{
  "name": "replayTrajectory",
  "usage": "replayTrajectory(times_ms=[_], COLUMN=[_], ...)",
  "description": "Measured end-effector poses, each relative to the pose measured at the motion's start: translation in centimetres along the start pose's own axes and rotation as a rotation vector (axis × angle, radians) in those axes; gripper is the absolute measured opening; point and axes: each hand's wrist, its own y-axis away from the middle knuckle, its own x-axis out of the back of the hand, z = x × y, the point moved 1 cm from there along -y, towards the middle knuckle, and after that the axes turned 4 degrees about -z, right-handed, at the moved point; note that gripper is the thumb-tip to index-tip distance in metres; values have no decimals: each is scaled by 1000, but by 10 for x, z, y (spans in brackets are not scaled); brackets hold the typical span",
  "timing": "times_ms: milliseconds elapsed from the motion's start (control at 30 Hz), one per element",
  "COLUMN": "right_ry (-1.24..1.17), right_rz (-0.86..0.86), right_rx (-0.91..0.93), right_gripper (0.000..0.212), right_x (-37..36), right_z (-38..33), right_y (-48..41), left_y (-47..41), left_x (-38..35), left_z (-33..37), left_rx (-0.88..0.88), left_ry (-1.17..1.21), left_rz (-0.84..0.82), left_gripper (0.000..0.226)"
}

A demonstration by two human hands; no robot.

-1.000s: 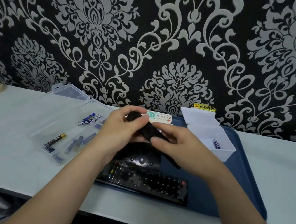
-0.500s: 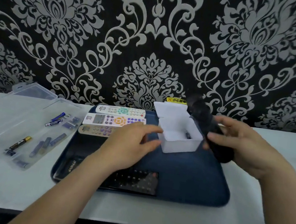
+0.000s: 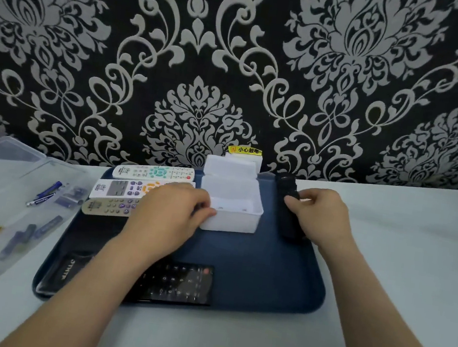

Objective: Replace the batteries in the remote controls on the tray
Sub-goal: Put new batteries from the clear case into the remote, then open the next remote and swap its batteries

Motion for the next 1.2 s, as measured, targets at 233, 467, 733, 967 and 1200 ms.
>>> replayTrajectory(times_ms=[233,467,733,967,1200], right_ry=[463,559,412,64,427], right_rz=[153,-13,115,84,-664], right_rx=[157,122,186,724,812], right_gripper=[33,54,42,19,19], right_x=[-24,-25,-28,-36,-76], right_z=[-7,-10,-17,-79,-97], right_y=[5,4,5,58,94], left_y=[3,3,7,13,46], left_x=[0,0,1,26,45], left_z=[-9,-10,-5,-11,-34], left_rx=[34,41,57,63,-19], left_ry=[48,64,15,180,91], left_rz=[9,34,66,-115,-714], left_gripper=[17,18,15,15,45])
